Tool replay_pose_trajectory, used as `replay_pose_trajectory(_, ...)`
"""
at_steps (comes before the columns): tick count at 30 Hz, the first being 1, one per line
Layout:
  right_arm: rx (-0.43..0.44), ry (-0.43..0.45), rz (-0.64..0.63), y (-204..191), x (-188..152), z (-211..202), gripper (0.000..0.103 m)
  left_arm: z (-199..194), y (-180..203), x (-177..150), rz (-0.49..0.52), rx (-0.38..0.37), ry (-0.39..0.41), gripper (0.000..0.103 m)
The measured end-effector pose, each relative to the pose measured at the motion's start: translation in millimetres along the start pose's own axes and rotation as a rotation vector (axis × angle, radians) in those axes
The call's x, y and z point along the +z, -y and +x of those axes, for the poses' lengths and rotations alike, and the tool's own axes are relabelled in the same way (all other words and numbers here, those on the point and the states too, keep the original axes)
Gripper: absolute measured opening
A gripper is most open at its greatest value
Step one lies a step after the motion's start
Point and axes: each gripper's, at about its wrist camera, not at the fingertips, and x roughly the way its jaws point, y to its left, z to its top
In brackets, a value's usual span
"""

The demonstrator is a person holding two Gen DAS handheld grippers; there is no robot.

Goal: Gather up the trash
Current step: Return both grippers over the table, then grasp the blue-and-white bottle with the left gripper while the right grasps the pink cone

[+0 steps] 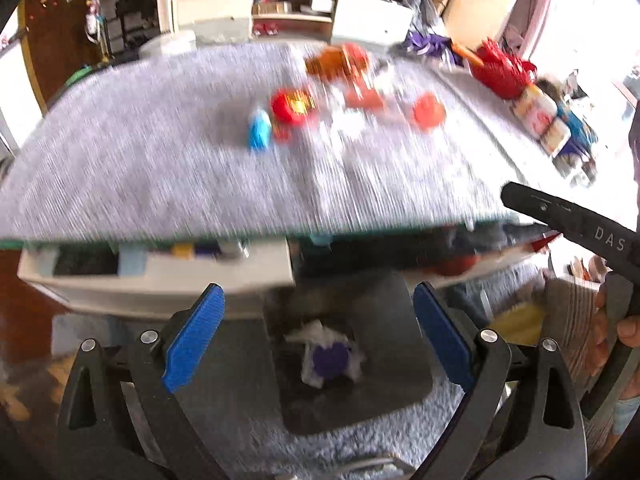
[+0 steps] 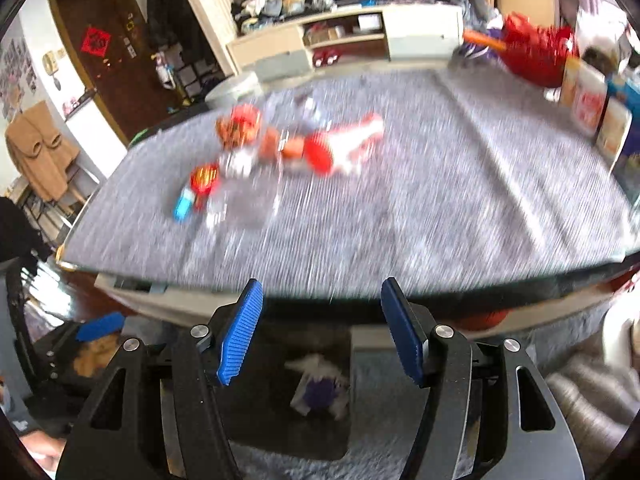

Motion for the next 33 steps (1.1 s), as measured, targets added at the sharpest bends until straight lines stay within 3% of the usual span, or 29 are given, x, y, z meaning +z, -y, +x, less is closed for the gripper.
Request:
replay_pose_trajectory(10, -0.033, 0.031, 0.007, 4, 58, 30, 0.063, 8, -27, 65, -0.001, 0.046, 0.038, 0.087)
replay_pose_trajectory(13, -0.032, 0.026, -0.002, 0, 68, 47, 0.063, 26, -35, 78, -0.002, 0.047, 0.011, 0.070)
replay_pose_trajectory(15, -0.031, 0.022, 0.003, -1, 73, 58, 0.063, 39, -38, 81, -0.011, 0.032, -0.017, 0.053)
replay_pose_trajectory(22, -0.049, 0.023, 0.017, -2, 87, 85, 0.063, 69, -46, 102, -0.033, -0.001, -0.025, 0.041)
replay_pose_trajectory(27, -0.068, 0.018, 0.039, 0, 95, 100, 0.063, 83, -43, 119, -0.009, 0.015, -0.023, 0.032)
replay_pose_trajectory(33, -0.101, -0.014, 0.022, 0, 91, 118, 0.062, 92, -48, 124, -0.010, 0.036, -0.029, 0.029)
